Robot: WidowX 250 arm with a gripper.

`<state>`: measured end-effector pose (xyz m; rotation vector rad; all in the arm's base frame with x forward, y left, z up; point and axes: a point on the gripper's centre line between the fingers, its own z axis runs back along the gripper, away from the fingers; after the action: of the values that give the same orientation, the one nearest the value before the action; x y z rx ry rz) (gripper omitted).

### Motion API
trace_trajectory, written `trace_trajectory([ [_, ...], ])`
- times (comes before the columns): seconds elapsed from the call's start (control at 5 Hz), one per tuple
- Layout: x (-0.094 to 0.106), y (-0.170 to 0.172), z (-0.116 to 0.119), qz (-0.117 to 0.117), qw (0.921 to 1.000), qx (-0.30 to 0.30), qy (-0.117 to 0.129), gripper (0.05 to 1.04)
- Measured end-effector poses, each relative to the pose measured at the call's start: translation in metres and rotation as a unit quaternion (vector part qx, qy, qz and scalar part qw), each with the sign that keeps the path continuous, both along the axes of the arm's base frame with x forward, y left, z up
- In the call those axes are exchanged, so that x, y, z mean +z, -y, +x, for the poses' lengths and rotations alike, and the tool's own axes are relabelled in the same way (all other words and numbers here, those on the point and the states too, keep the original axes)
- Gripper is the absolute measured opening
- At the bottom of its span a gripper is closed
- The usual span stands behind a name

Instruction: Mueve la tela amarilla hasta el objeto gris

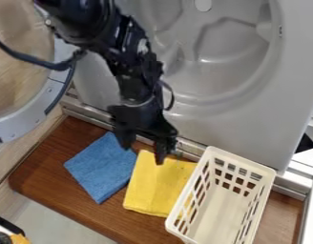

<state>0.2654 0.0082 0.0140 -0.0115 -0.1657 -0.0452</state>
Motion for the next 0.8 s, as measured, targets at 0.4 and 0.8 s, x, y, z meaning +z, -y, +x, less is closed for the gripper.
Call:
trace_trajectory([
  [0.4, -0.039, -0.019, 0.006, 0.022, 0.9994, -0.004, -0.026, 0.999],
  [0.8, -0.062, 0.01, 0.014, 0.021, 0.9994, 0.005, -0.026, 0.999],
])
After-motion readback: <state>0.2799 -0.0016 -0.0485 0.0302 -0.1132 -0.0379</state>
